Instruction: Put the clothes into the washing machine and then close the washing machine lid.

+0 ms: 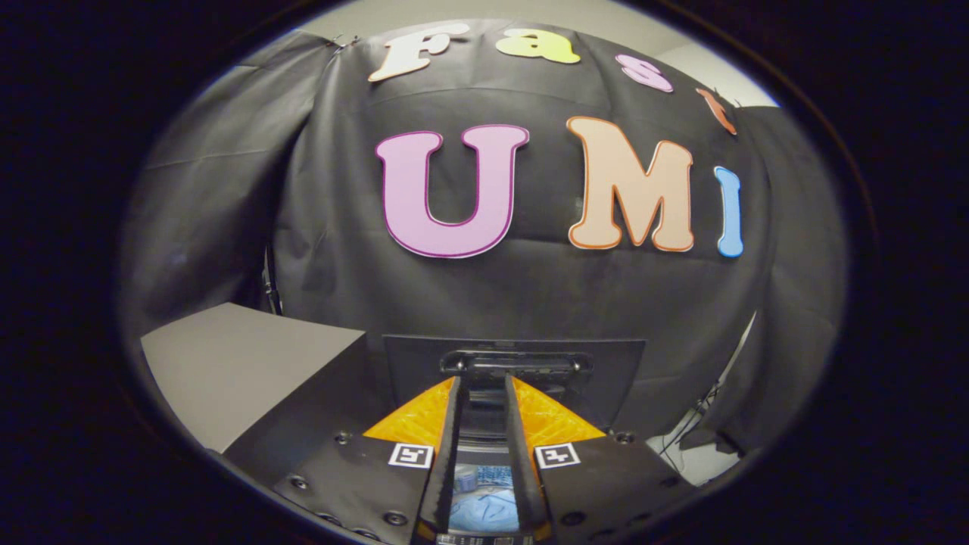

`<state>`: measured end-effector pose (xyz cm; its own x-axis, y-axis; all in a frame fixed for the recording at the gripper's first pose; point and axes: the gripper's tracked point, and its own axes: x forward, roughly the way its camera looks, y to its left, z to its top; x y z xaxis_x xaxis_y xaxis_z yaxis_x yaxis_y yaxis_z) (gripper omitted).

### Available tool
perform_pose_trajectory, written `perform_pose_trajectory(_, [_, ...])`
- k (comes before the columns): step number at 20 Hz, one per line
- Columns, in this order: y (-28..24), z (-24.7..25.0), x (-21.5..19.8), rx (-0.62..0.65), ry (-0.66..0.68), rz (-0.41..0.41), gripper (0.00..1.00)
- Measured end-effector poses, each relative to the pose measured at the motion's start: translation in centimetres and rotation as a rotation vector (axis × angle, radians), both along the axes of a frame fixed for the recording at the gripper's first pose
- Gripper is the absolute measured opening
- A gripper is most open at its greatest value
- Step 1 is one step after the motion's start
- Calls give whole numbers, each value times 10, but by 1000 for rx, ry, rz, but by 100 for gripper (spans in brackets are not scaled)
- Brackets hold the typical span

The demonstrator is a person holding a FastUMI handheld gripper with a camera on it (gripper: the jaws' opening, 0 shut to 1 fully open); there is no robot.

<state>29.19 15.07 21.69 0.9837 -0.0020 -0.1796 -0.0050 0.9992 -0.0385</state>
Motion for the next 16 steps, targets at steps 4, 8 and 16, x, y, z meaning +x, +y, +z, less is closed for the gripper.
perform_pose_trajectory(4, [7, 9, 30, 11, 2, 0, 51])
perform_pose_trajectory(8, [19, 22, 74, 47, -8, 2, 72])
perform_pose_trajectory(16, [30, 2, 171, 20, 27, -57, 99])
